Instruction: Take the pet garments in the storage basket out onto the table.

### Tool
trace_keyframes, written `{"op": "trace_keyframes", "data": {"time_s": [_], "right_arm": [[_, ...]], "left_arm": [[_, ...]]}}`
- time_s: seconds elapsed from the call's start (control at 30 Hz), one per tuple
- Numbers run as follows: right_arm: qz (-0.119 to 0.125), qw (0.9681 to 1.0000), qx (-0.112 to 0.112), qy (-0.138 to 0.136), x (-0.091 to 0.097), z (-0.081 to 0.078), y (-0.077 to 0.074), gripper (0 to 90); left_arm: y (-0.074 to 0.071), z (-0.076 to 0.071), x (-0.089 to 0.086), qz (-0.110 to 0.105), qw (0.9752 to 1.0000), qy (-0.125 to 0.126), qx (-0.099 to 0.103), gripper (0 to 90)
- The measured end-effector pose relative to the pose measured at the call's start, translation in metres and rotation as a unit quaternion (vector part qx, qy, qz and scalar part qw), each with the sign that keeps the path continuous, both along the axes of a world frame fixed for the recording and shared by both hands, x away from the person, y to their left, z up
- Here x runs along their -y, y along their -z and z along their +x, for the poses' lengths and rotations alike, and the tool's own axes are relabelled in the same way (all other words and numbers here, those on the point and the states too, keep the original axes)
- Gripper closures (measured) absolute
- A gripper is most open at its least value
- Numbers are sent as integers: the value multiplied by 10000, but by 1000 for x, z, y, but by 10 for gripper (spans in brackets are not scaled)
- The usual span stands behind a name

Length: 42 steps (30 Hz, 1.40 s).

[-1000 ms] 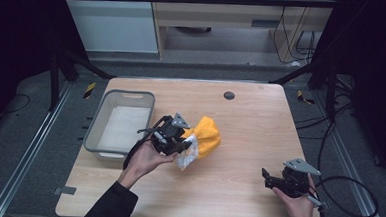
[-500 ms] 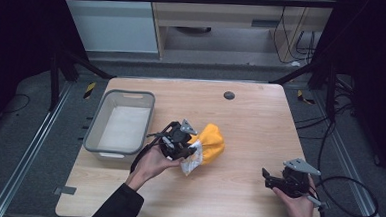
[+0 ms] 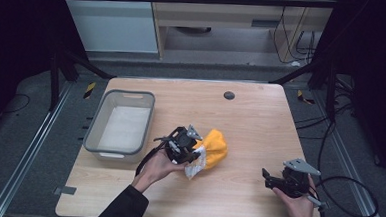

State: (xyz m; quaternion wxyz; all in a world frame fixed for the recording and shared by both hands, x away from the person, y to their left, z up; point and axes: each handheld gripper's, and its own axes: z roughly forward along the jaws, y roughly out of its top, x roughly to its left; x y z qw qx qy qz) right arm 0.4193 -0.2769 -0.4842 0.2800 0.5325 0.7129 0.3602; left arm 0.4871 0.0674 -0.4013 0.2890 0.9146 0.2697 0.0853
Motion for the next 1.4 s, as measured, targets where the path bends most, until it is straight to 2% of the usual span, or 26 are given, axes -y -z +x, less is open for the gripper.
{"op": "trace_keyframes", "data": {"time_s": [0.7, 1.13, 1.4], "right_arm": [[-14, 10000, -14, -17, 0, 0, 0, 103], [-4, 10000, -26, -6, 0, 0, 1, 103], [5, 10000, -31, 10, 1, 0, 1, 103]], "left_arm": [[28, -5, 4, 89, 9998, 98, -152, 768], [33, -9, 4, 154, 9998, 127, 1, 642], [31, -13, 1, 49, 9998, 164, 119, 513]]}}
